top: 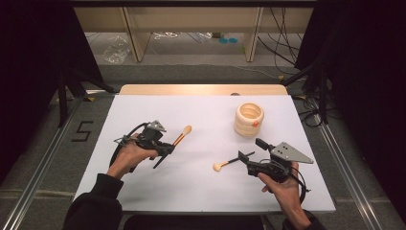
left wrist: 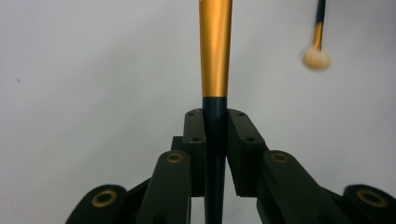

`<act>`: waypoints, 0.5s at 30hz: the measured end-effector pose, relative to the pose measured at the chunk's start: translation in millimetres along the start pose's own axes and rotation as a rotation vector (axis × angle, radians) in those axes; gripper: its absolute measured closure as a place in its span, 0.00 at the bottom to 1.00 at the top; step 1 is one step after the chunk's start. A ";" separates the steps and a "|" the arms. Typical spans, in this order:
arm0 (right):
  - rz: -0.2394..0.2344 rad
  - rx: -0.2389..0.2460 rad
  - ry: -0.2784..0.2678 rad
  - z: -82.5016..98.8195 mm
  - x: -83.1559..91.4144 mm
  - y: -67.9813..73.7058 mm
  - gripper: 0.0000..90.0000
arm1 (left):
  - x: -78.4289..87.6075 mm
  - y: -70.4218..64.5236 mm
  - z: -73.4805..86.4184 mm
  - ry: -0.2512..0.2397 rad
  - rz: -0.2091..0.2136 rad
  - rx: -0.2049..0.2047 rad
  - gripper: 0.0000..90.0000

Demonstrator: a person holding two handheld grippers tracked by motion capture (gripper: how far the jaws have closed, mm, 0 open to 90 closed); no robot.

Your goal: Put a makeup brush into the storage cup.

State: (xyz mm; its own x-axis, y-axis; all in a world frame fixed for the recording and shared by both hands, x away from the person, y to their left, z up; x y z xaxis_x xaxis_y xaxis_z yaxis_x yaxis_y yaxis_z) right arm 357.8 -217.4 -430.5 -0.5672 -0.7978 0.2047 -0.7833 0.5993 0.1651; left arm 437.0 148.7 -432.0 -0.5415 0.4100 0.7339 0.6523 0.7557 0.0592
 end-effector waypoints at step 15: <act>-0.148 -0.056 -0.033 -8.2 -40.9 13.4 0.29 | 13.9 -35.3 -3.0 -0.229 0.127 0.160 0.87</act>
State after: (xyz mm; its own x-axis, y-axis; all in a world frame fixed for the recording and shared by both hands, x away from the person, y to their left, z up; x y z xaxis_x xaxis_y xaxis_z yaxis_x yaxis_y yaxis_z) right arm 372.5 -176.2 -428.7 -0.4556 -0.8787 0.1426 -0.8440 0.4773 0.2447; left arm 408.0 126.2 -421.8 -0.5783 0.5967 0.5563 0.6403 0.7546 -0.1437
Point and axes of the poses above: each handheld gripper's, and its own axes: x roughly backward along the jaws, z roughly out of its underside, y roughly to its left, the point moved 2 cm from there along -x, roughly forward along the jaws, and after that the axes turned 14 degrees about -z, right-handed, at the moved point
